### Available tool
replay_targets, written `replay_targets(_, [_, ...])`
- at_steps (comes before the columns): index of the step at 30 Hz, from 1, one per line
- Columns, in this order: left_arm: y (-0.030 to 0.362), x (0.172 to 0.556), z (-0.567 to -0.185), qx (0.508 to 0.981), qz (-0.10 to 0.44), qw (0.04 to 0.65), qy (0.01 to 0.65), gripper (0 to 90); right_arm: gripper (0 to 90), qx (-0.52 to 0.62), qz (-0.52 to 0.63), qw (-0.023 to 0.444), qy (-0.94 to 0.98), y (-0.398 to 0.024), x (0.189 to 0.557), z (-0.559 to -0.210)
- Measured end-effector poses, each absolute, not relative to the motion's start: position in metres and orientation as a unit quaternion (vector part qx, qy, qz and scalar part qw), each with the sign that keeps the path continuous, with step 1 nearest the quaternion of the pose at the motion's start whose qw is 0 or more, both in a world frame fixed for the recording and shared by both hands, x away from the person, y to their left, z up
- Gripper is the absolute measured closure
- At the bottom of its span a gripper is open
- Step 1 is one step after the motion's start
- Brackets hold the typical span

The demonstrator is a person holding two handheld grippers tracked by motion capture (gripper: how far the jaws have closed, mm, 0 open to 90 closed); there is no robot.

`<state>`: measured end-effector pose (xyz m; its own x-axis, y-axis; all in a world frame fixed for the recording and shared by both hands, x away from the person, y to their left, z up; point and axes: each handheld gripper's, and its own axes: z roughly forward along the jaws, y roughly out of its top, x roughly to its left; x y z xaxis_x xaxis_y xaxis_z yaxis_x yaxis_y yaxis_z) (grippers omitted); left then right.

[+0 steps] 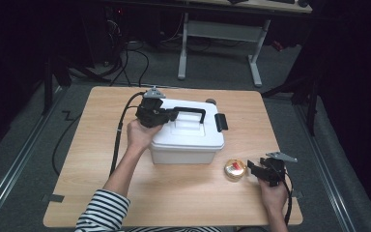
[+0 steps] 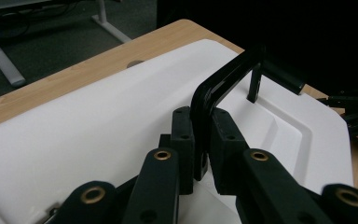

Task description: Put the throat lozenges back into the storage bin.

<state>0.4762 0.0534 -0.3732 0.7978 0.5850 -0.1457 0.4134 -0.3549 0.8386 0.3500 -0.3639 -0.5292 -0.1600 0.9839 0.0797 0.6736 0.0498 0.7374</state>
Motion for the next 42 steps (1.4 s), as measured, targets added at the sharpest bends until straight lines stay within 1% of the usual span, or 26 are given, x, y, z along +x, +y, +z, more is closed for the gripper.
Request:
replay_targets(13, [0.058, 0.475, -0.370, 0.817, 0.088, 0.490, 0.291, 81.9, 39.3, 0.606, 0.332, 0.234, 0.684, -0.364, 0.350, -0.529])
replay_targets(25, [0.059, 0.471, -0.357, 0.818, 0.093, 0.496, 0.276, 82.1, 39.3, 0.605, 0.333, 0.234, 0.684, -0.364, 0.350, -0.529])
replay_targets(36, [0.077, 0.467, -0.351, 0.803, 0.092, 0.515, 0.285, 82.4, 39.3, 0.606, 0.333, 0.234, 0.684, -0.364, 0.350, -0.529])
replay_targets(42, [0.095, 0.462, -0.350, 0.791, 0.093, 0.527, 0.296, 82.5, 39.3, 0.606, 0.333, 0.234, 0.684, -0.364, 0.350, -0.529])
